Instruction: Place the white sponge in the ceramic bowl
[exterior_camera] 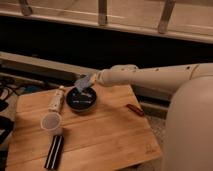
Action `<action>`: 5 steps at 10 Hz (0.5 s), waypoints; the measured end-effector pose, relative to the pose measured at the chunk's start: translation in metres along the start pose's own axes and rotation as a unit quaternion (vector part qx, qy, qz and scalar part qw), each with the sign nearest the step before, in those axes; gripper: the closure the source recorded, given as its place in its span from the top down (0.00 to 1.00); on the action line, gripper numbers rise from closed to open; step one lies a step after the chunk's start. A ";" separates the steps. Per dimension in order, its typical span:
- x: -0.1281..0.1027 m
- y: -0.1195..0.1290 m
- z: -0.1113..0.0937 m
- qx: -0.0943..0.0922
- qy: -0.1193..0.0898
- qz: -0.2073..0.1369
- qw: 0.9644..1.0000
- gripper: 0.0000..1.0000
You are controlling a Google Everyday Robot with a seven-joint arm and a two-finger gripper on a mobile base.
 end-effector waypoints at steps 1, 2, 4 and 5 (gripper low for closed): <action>0.000 0.004 0.008 0.001 0.002 -0.002 1.000 0.15; 0.003 0.008 0.017 0.001 0.006 -0.009 1.000 0.06; 0.008 0.016 0.030 0.000 0.011 -0.018 1.000 0.01; 0.008 0.016 0.030 0.002 0.010 -0.020 1.000 0.01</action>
